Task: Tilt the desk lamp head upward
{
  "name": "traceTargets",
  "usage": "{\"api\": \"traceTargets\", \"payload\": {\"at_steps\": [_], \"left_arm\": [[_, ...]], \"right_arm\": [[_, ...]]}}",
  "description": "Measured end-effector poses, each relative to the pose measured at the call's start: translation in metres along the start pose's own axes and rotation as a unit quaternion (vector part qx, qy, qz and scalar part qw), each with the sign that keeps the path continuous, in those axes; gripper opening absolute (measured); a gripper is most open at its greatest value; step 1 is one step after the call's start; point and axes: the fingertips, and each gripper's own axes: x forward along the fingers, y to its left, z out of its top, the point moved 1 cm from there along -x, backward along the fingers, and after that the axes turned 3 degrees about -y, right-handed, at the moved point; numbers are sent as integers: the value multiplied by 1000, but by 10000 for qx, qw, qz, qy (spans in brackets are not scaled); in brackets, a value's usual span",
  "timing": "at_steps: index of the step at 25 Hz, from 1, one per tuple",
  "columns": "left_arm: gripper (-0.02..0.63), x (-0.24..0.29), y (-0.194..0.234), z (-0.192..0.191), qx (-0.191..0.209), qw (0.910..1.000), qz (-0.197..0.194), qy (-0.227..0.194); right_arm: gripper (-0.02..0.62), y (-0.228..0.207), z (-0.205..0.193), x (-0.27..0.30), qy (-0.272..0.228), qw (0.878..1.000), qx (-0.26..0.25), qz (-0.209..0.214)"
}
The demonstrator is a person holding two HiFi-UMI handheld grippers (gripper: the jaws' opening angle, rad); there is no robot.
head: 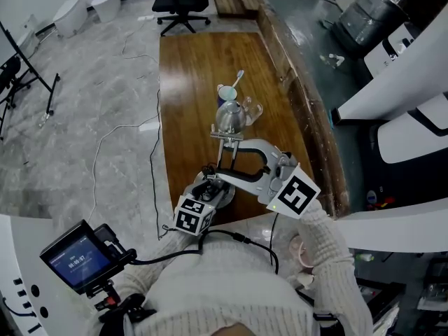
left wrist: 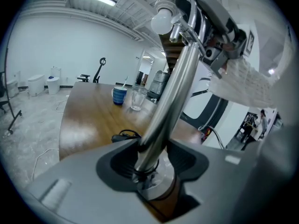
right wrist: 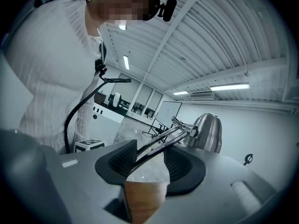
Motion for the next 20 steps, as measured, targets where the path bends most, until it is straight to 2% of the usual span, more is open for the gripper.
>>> {"api": "traceTargets", "payload": {"at_steps": [8,11,13,16,18,20], "left_arm": [[201,1,0,1,122,9999,-72,-28],[201,1,0,0,108,9999,-69,-32],[199,1,0,0,34,9999,-84,-43],[199,-2,0,4,-78,9998,-147,-137],[192,-6,0,9,-59,9995,-165,-244],[189,-13,0,16,-20,9992,-175,-353]], "right_arm": [[164,-2,1,0,-167,9992,353,15],[169,-7,10,2,-575,9965,580,-180],[186,-12,13,0,-774,9925,853,-406],[235,-22,2,-12,-736,9828,1483,-813],[255,-26,-5,-24,-786,9726,1776,-1276],[256,-25,-11,-37,-992,9567,1922,-1946]]}}
